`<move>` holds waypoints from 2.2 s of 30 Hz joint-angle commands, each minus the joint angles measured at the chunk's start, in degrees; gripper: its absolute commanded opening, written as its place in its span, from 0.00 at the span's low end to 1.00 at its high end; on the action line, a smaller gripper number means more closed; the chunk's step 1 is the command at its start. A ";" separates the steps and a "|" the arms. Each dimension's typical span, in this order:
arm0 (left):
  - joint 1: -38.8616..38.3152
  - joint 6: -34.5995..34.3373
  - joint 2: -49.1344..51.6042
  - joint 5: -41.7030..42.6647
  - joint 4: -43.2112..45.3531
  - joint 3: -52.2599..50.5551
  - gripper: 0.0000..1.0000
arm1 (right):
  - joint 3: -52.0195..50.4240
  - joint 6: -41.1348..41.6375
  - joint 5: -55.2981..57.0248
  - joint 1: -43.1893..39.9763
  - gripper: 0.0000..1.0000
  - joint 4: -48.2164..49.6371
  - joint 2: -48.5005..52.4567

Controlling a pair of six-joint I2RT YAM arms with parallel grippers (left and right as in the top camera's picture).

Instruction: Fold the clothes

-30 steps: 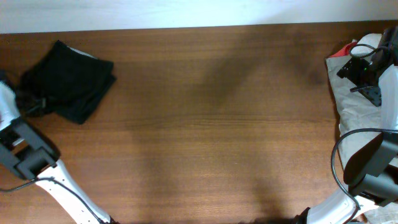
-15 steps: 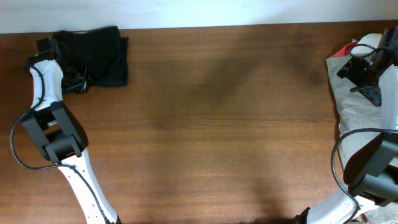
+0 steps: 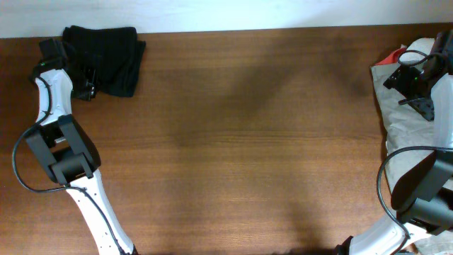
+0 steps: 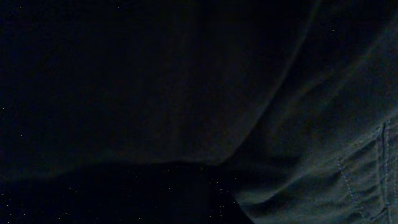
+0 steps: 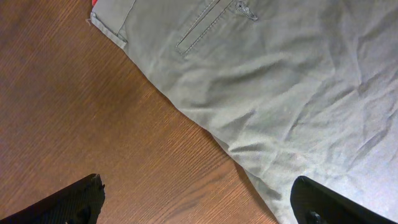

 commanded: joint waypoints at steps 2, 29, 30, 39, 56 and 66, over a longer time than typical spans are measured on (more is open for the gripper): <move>1.53 1.84 4.28 -4.81 -0.28 -1.75 0.01 | 0.70 0.26 0.48 0.20 0.99 0.02 -0.70; 2.05 -3.02 8.02 -7.93 2.97 -1.75 0.02 | 0.70 0.26 0.50 0.20 0.99 0.02 -0.70; 2.60 -1.92 8.02 -8.41 2.99 -1.73 0.02 | 0.70 0.26 0.50 0.20 0.99 0.02 -0.70; 10.12 2.78 8.02 -7.76 1.03 -1.75 0.21 | 0.70 0.26 0.50 0.20 0.99 0.02 -0.70; 6.12 5.42 7.89 -6.78 0.26 -1.05 0.17 | 0.70 0.26 0.50 0.20 0.99 0.02 -0.70; 8.02 14.21 7.15 -10.88 -21.22 14.08 0.99 | 0.70 0.26 0.50 0.20 0.99 0.02 -0.70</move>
